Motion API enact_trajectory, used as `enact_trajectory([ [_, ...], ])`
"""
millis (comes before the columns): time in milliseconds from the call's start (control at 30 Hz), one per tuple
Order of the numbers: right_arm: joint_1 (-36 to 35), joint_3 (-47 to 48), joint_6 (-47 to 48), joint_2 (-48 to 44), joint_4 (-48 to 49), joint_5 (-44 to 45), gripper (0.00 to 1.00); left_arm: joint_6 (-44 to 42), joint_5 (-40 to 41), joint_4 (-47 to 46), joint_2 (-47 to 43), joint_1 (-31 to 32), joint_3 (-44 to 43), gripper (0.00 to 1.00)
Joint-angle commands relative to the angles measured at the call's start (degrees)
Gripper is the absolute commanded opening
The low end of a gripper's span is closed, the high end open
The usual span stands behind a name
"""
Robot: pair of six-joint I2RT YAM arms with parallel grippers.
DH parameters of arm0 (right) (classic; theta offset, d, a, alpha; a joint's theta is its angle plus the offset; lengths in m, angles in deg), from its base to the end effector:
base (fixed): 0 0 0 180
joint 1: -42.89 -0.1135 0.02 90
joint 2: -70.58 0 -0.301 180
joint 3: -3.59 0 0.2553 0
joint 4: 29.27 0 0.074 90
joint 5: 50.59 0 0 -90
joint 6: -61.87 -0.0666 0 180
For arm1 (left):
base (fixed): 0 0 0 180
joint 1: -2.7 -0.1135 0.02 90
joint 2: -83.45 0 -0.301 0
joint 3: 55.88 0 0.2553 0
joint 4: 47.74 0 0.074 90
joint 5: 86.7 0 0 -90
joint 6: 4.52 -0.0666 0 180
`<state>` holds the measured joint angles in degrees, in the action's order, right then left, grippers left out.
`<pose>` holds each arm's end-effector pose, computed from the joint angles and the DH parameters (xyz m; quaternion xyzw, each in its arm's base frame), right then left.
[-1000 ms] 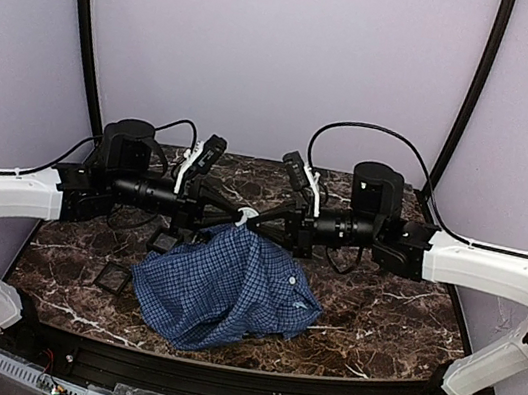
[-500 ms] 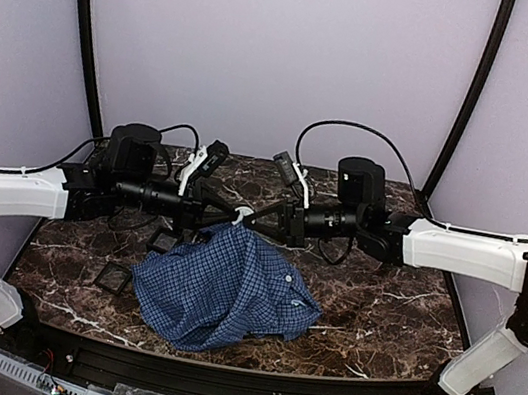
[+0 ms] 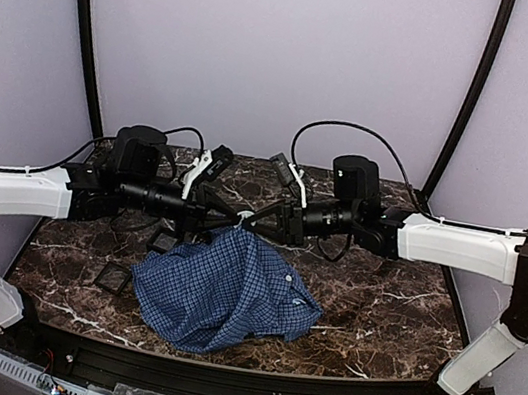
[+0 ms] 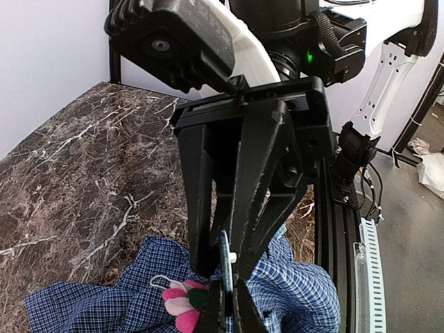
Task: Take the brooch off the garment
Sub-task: Open the brooch with the crumpled clothing.
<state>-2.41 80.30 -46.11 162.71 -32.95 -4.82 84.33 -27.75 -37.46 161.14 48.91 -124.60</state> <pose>0.2429 0.3115 0.3066 -0.3904 0.6818 0.5430 0.2966 0.2048 -0.2632 0.3246 0.4574 0.6572 -0.4153 0.4316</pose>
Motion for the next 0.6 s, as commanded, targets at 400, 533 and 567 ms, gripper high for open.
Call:
enact_trajectory([
  [400, 0.0, -1.4, 11.5, -4.3, -2.3, -2.9, 0.47, 0.2, -8.4, -3.5, -1.3, 4.6, -1.7, 0.01],
  [533, -1.1, -4.1, 15.1, -8.1, -3.4, -4.5, 0.62, 1.6, -7.3, -4.8, -1.5, 3.1, -1.0, 0.01],
  [567, -1.2, -4.9, 15.4, -9.3, -3.2, -4.7, 0.64, 2.2, -7.0, -5.0, -1.6, 2.8, -0.9, 0.01],
])
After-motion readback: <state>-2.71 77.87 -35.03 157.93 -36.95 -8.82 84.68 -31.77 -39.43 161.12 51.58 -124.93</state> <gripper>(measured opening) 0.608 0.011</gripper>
